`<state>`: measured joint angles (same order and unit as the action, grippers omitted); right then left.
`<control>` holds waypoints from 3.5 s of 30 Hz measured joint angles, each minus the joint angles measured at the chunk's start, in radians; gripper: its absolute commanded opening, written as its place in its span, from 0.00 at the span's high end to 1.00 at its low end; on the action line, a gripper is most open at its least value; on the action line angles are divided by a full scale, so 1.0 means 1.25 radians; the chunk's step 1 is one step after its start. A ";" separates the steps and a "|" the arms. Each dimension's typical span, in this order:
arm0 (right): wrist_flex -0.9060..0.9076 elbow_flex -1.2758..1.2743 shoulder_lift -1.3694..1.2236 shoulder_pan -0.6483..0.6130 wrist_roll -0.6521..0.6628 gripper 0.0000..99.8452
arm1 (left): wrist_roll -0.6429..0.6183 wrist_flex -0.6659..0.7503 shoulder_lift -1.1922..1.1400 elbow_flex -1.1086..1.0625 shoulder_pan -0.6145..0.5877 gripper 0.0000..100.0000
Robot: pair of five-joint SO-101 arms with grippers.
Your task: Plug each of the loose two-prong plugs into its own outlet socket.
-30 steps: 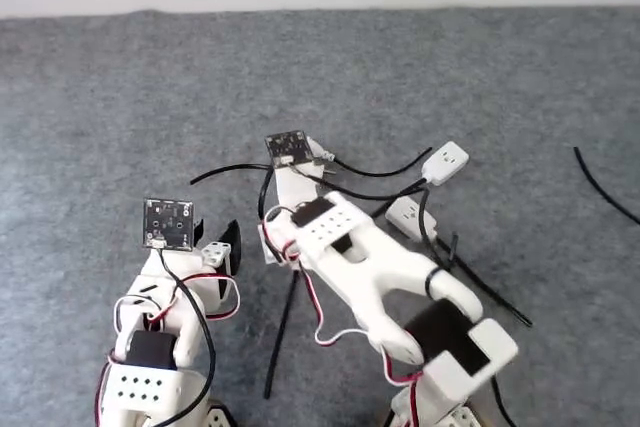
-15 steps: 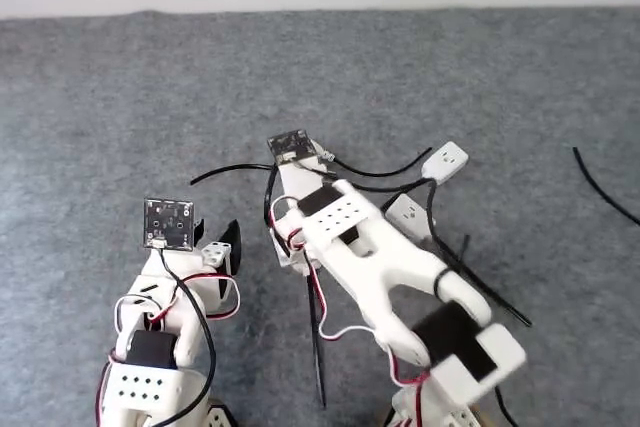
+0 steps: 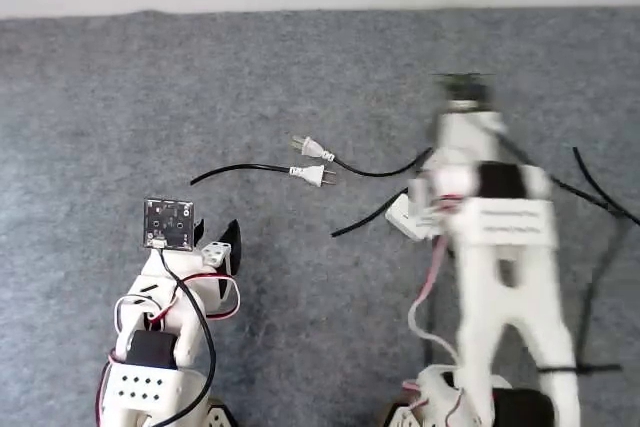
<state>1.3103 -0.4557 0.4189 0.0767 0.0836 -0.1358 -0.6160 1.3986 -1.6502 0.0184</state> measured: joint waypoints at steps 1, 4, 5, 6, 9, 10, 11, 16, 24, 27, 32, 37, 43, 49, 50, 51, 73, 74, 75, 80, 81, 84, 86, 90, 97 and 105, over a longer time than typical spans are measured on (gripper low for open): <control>0.000 0.000 0.001 0.064 0.026 0.99 | 0.000 0.000 0.000 0.000 0.000 0.83; -0.028 -0.001 -0.007 0.245 0.102 0.99 | 0.000 0.000 0.000 0.000 0.000 0.83; -0.042 -0.001 -0.020 0.301 0.126 0.99 | 0.000 0.000 0.000 0.000 0.000 0.83; -0.056 -0.001 -0.037 0.349 0.150 0.99 | 0.000 0.000 0.000 0.000 0.000 0.83; -0.101 -0.001 -0.103 0.450 0.204 0.99 | 0.000 0.000 0.000 0.000 0.000 0.83; -0.117 -0.001 -0.129 0.468 0.215 0.99 | 0.000 0.000 0.000 0.000 0.000 0.83; -0.136 -0.001 -0.157 0.482 0.222 0.99 | 0.000 0.000 0.000 0.000 0.000 0.83; -0.254 -0.001 -0.285 0.561 0.239 0.99 | 0.000 0.000 0.000 0.000 0.000 0.83; -0.301 0.096 -0.388 0.707 0.243 0.99 | 0.000 0.000 0.000 0.000 0.000 0.83; -0.301 0.139 -0.428 0.750 0.264 0.99 | 0.000 0.000 0.000 0.000 -0.001 0.83; -0.307 0.180 -0.512 0.799 0.285 0.94 | 0.000 0.000 0.000 0.000 0.000 0.83; -0.274 0.241 -0.560 0.811 0.285 0.72 | 0.000 0.000 0.000 0.000 0.000 0.83; -0.096 0.390 -0.560 0.778 0.217 0.68 | 0.039 0.000 0.000 0.000 -0.001 0.83; 0.149 0.620 -0.560 0.691 0.144 0.69 | 0.072 0.000 0.000 0.000 0.000 0.83; 0.188 0.653 -0.560 0.674 0.133 0.69 | 0.074 0.000 0.000 0.000 -0.001 0.83; 0.223 0.679 -0.560 0.654 0.124 0.69 | 0.076 0.000 0.000 0.000 -0.001 0.83; 0.247 0.492 -0.561 -0.045 0.179 0.93 | 0.043 0.020 0.000 0.000 -0.048 0.83; 0.212 0.459 -0.561 -0.049 0.193 0.92 | 0.043 0.020 0.000 0.000 -0.048 0.83; 0.174 0.426 -0.561 -0.049 0.215 0.92 | 0.041 0.020 0.000 0.000 -0.049 0.83; 0.027 0.280 -0.561 -0.055 0.292 0.84 | 0.041 0.031 0.000 0.000 -0.053 0.83; 0.015 0.265 -0.561 -0.063 0.302 0.81 | 0.041 0.031 0.000 0.000 -0.053 0.83; 0.005 0.257 -0.561 -0.082 0.328 0.75 | 0.034 0.031 -0.005 0.020 -0.071 0.83; -0.004 0.255 -0.561 -0.095 0.335 0.75 | 0.017 0.028 -0.033 0.047 -0.086 0.83; -0.007 0.255 -0.561 -0.108 0.335 0.75 | 0.004 0.032 -0.142 0.096 -0.095 0.79; -0.026 0.243 -0.563 -0.119 0.342 0.75 | 0.004 0.092 -0.376 0.180 -0.117 0.78; -0.034 0.228 -0.621 -0.185 0.400 0.96 | -0.001 0.104 -0.422 0.204 -0.128 0.78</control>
<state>1.2674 -0.1703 -0.3575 -0.1550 0.5838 -0.1373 -0.4856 0.8707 -1.3955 -0.1412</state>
